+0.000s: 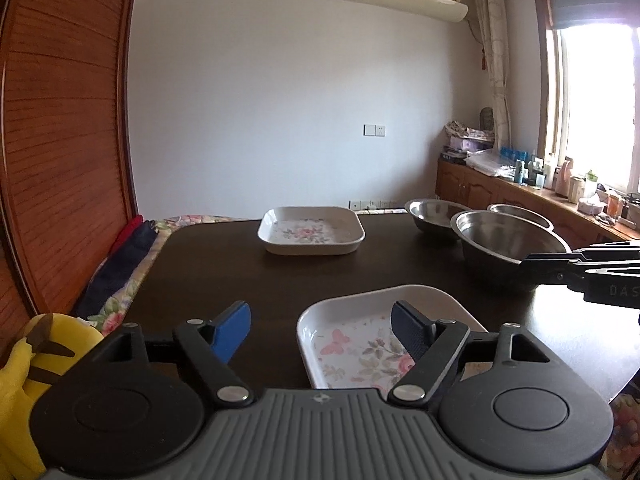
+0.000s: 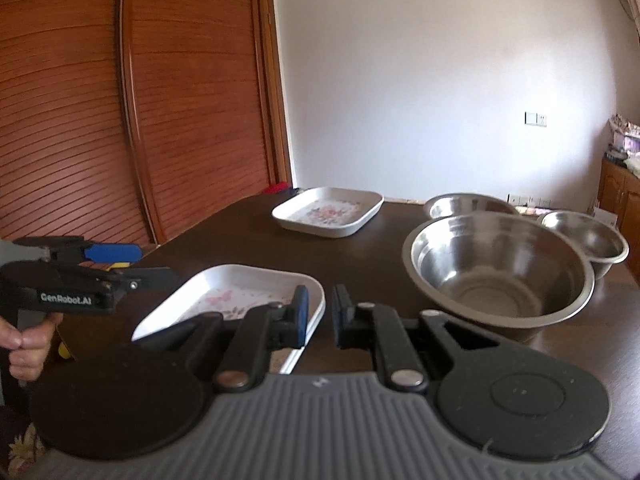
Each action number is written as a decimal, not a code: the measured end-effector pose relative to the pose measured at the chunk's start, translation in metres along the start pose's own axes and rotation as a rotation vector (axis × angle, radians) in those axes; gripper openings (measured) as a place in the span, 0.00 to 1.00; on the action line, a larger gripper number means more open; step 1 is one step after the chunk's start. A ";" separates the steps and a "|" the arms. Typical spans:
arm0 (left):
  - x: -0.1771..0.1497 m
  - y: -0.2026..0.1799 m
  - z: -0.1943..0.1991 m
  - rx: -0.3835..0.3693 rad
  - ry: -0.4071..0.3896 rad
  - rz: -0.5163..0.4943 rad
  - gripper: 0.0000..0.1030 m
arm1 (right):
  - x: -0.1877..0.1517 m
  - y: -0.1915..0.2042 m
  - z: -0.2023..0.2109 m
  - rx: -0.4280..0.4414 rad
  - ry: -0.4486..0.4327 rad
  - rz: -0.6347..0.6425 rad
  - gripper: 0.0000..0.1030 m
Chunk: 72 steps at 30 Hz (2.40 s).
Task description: Organize plates and bowls
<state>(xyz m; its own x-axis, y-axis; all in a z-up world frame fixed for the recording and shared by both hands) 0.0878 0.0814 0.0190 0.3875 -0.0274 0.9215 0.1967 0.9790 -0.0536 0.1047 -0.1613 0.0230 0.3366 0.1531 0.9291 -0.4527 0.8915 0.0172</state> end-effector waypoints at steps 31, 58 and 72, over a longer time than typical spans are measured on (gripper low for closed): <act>0.049 0.029 -0.081 0.029 0.028 -0.030 1.00 | 0.041 -0.005 -0.037 0.032 -0.034 0.052 0.32; 0.079 0.064 -0.203 0.105 0.053 0.049 0.97 | 0.103 -0.020 -0.134 0.028 0.065 0.126 0.84; 0.068 0.071 -0.220 0.081 0.121 0.093 0.78 | 0.113 -0.036 -0.192 0.051 0.240 0.049 0.84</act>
<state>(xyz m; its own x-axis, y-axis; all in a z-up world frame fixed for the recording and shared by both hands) 0.3264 0.1049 -0.0064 0.5074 0.0442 0.8606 0.0840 0.9914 -0.1004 0.3179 -0.0943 0.0565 0.4970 0.2981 0.8149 -0.5121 0.8589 -0.0019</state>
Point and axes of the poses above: each gripper's, at about its wrist camera, not at the fingertips, and z roughly against the way its jaws point, y to its left, x to its top, the point moved 2 cm from there along -z, roughly the way its jaws point, and after that the axes turned 3 degrees about z, right-handed, at the moved point
